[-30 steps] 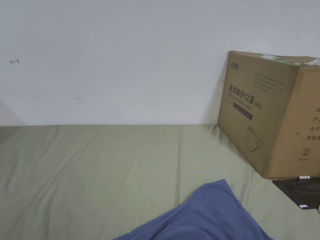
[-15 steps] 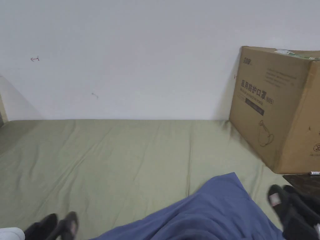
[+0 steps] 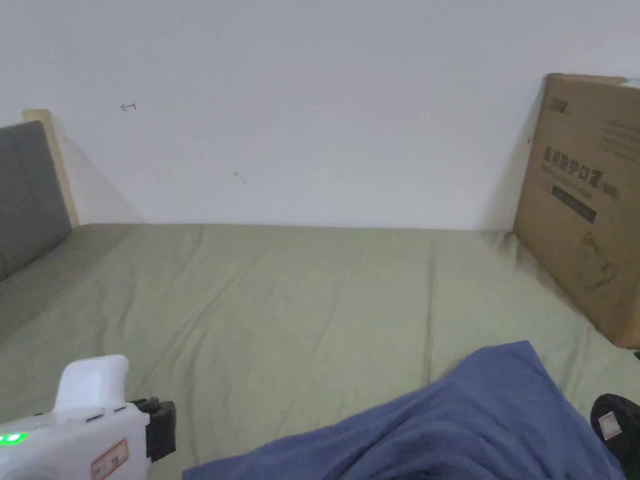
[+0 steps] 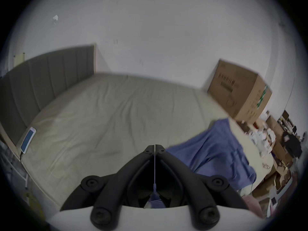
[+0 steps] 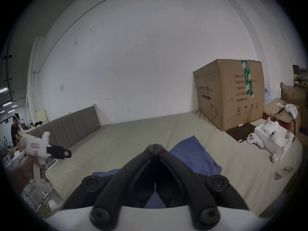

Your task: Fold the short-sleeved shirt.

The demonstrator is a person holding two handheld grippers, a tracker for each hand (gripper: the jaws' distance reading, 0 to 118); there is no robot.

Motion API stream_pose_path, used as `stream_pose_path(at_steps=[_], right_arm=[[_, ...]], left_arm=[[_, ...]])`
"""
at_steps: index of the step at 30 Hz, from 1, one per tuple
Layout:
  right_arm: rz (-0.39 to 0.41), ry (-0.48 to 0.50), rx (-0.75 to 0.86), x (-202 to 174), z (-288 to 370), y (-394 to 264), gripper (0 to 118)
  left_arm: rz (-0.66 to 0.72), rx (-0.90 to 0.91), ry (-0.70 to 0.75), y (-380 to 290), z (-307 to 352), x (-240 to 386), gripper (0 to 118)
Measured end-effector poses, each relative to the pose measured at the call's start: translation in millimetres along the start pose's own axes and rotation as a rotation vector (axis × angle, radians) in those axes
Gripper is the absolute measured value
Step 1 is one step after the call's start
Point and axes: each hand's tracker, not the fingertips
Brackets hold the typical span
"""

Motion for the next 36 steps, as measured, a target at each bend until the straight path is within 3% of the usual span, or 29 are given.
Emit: stream_pose_path(at_steps=[1,2,4,5,6,12,14,15,16,17,18,19,23,25,29,32,34,36], right_arm=[[0.007,0.002,-0.012,1.2,-1.4,-0.7,0],[0.016,0.007,-0.023,1.4,-3.6,-2.6,0],[0.028,0.017,-0.040,1.3,-7.9,-6.3,0],[0.032,0.027,-0.048,1.7,-9.3,-7.1,0],[0.037,0.040,-0.059,2.3,-11.3,-8.3,0],[0.067,0.070,-0.103,7.3,-24.6,-15.8,0],[0.068,0.072,-0.114,8.0,-28.2,-16.9,0],[0.065,0.071,-0.119,9.2,-30.0,-17.8,0],[0.063,0.070,-0.124,10.3,-31.6,-19.0,0],[0.062,0.069,-0.128,9.5,-33.0,-20.2,0],[0.061,0.069,-0.133,9.6,-34.7,-21.9,0],[0.060,0.069,-0.137,10.3,-36.3,-23.1,0],[0.043,0.080,-0.148,15.7,-47.7,-19.5,0],[-0.035,0.116,-0.153,34.0,-68.0,-3.6,0],[-0.118,0.065,-0.280,96.7,-150.5,32.7,0],[-0.102,0.053,-0.480,143.1,-229.4,37.0,0],[-0.025,-0.081,-0.545,162.4,-273.5,32.9,15],[-0.017,-0.112,-0.584,182.6,-309.5,28.7,83]], left_arm=[[-0.002,-0.055,0.011,2.1,-18.0,-6.3,7],[0.007,-0.107,0.016,0.2,-37.7,-13.2,36],[0.011,-0.240,0.029,-8.7,-78.6,-21.5,108],[0.019,-0.308,0.049,-15.7,-97.5,-25.3,116],[0.036,-0.250,0.047,-24.2,-110.2,-27.8,110],[0.001,-0.357,0.193,-42.0,-181.4,-33.7,108],[-0.005,-0.389,0.173,-53.8,-190.2,-30.8,109],[-0.082,-0.324,0.202,-56.6,-184.9,-22.2,105],[-0.122,-0.314,0.195,-56.8,-178.2,-14.7,93],[-0.144,-0.279,0.186,-56.2,-170.4,-8.1,65],[-0.173,-0.235,0.173,-56.7,-161.3,1.0,26],[-0.191,-0.192,0.144,-57.6,-153.3,8.6,2],[-0.094,-0.126,-0.030,-53.4,-137.5,20.5,2],[-0.105,-0.020,0.017,-44.3,-119.6,19.4,2],[-0.146,0.164,0.098,-26.3,-88.6,7.1,2],[-0.133,0.148,0.078,-20.8,-90.6,-0.3,2],[-0.048,0.138,0.024,-22.0,-95.8,-10.5,2],[-0.018,0.131,0.010,-22.0,-101.4,-19.5,2]])
